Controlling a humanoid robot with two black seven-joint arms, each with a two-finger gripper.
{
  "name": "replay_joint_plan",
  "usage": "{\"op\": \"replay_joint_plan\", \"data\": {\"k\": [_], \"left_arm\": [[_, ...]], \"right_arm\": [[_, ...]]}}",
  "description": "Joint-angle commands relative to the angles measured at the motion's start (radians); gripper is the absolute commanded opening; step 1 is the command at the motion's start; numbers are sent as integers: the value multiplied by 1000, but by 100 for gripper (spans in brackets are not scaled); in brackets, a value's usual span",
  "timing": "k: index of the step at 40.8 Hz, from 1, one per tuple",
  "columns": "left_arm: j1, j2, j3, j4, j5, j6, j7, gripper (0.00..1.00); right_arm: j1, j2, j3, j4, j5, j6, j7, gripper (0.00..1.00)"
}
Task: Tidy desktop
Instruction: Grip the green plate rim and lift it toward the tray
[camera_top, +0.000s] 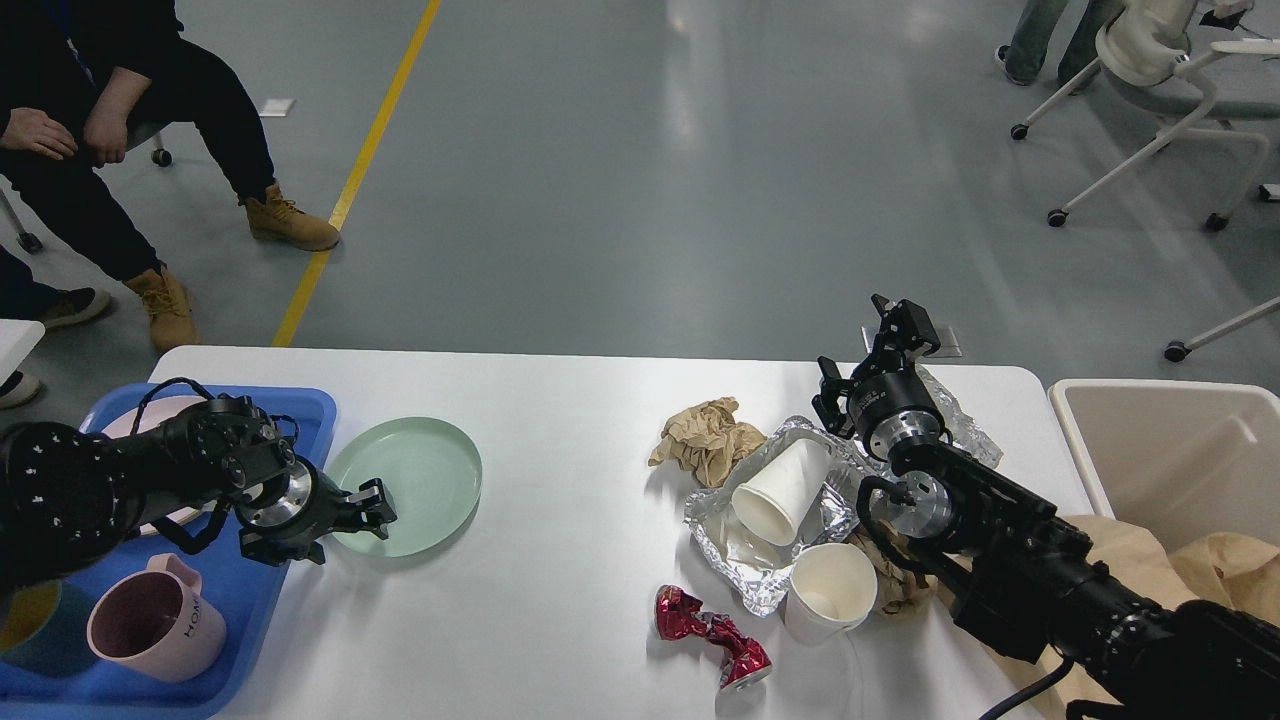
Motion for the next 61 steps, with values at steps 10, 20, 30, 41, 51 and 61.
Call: {"op": "replay_joint_plan", "data": {"k": [10,20,30,41,51,61], "left_arm": [[0,1,-10,3,0,-203,49,0],[-1,1,-10,8,0,-215,49,0],[-13,1,-10,8,0,-223,49,0],[-101,44,-12,8,0,-312,50,0],[-222,97,2,8,2,-399,50,0],[-375,225,2,11,2,-413,50,0]], "right_arm": [[0,0,0,0,0,0,0,100],[0,0,0,0,0,0,0,100],[0,0,0,0,0,0,0,100],[0,0,0,0,0,0,0,100],[0,0,0,0,0,-1,0,100],[0,0,0,0,0,0,0,100]]}}
